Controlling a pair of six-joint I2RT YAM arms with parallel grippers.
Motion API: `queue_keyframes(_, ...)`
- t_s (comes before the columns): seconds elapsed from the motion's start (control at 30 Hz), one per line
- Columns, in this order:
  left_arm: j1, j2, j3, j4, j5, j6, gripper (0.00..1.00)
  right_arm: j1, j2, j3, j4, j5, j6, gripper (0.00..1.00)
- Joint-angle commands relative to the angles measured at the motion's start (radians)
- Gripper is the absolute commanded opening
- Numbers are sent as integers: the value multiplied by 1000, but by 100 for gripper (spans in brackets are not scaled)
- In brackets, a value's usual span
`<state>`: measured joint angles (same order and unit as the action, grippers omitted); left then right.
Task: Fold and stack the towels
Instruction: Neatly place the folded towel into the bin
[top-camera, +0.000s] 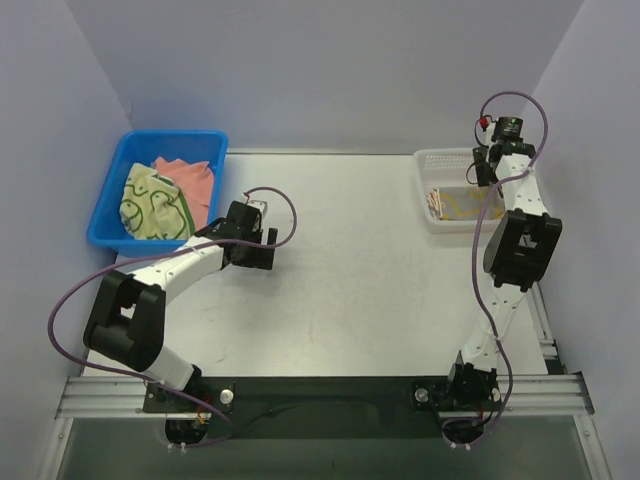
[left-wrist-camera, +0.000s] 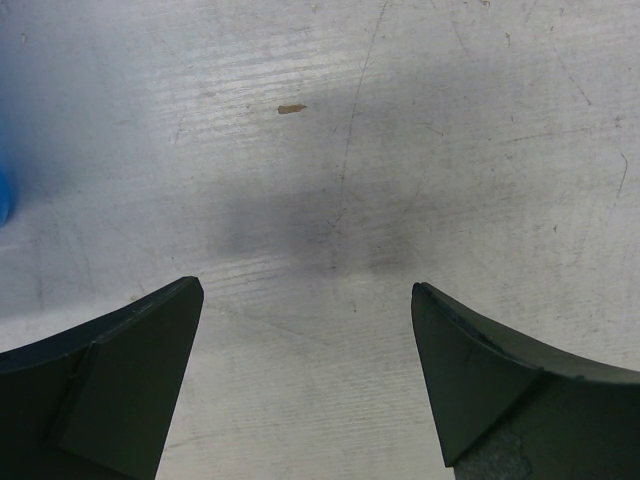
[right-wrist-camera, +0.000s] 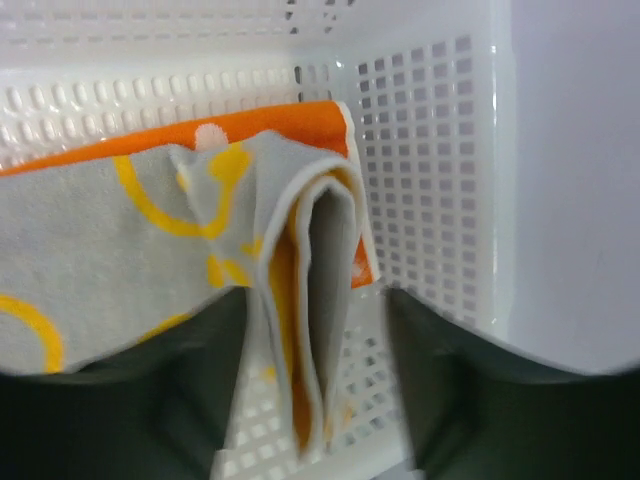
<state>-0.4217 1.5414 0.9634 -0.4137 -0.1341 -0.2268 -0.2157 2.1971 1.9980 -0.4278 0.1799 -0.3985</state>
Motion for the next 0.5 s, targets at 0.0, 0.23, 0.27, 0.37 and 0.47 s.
queue_keyframes(0.0,4,3,34,33,8,9,97,-5,-27,-10,18,21,4,70)
queue_keyframes(0.23,4,-7,35,32,7,9,97,-5,-48,-48,83,197,87,86)
queue_keyframes(0.27,4,-10,35,32,7,7,97,-5,-71,-51,90,208,111,87)
queue_keyframes(0.37,4,-29,34,35,19,0,97,-4,-146,-79,92,178,173,87)
queue_keyframes(0.47,4,-75,32,52,45,-25,97,2,-261,-137,90,83,260,87)
